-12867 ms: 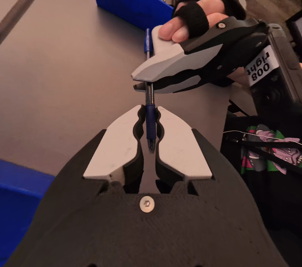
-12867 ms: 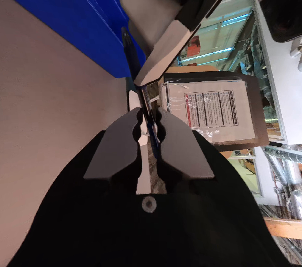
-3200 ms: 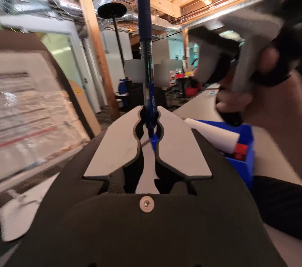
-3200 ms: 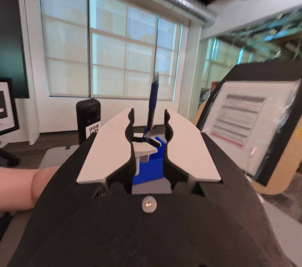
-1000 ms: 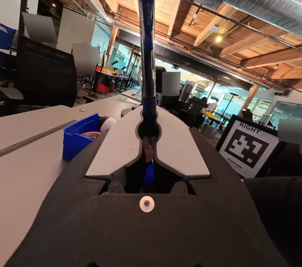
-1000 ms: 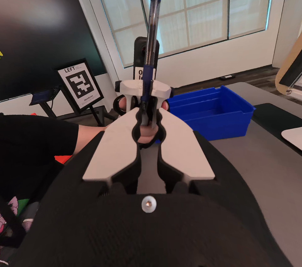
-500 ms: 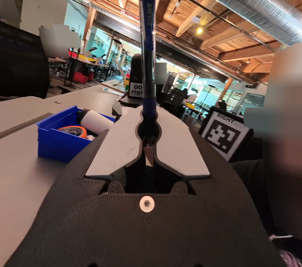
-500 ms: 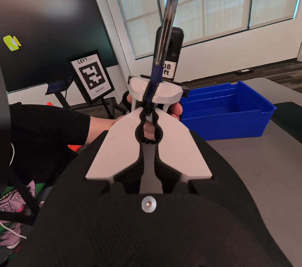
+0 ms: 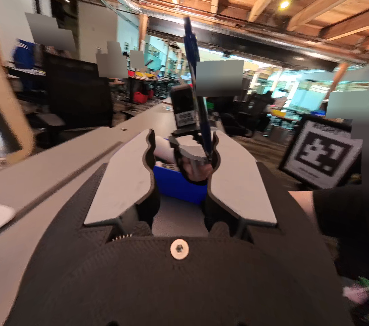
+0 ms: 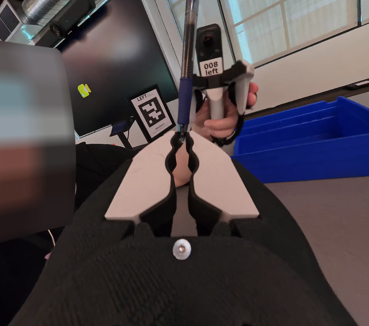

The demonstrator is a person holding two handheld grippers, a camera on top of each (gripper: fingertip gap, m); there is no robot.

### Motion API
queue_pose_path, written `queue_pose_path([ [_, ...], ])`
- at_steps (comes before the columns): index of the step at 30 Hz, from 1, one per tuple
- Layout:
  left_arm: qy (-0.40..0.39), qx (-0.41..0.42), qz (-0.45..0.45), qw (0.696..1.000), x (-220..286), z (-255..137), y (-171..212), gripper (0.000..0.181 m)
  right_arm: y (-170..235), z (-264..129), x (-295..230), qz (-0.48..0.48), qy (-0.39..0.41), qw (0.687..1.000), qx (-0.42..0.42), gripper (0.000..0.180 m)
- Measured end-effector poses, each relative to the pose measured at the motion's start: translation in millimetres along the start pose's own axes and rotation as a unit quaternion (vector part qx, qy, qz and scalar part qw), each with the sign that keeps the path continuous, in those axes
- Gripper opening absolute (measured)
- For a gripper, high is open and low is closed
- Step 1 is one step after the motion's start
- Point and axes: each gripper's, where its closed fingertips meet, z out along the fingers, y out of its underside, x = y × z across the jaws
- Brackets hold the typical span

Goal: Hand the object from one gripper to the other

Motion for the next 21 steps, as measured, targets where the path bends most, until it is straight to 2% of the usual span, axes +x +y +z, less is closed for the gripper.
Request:
queue_pose_path([
  [1,-0.025,0.002,0.024,0.999,-7,-6,-5,0.055,0,-1,1,-0.004,0.002,1.0,0.0,0.008],
  [4,-0.086,0.015,0.076,0.993,-19,-25,-21,0.054,-9,-10,0,-0.017,0.02,1.0,0.005,0.008],
  [7,-0.105,0.033,0.08,0.991,-21,-38,-34,0.052,-20,-41,6,-0.046,0.123,0.991,-0.026,0.008],
  [10,-0.106,0.052,0.072,0.99,-20,-46,-43,0.05,-31,-107,8,-0.059,0.265,0.961,-0.06,0.008],
  [13,-0.105,0.066,0.067,0.99,-19,-51,-50,0.048,-13,-193,14,-0.02,0.431,0.894,-0.12,0.008],
  [16,-0.107,0.065,0.07,0.99,-18,-54,-52,0.048,31,-273,21,0.082,0.564,0.798,-0.195,0.008],
  [18,-0.113,0.063,0.071,0.989,-19,-56,-53,0.048,62,-304,25,0.152,0.602,0.746,-0.241,0.009],
  [21,-0.127,0.057,0.071,0.988,-23,-63,-55,0.048,102,-324,34,0.23,0.615,0.689,-0.307,0.009],
])
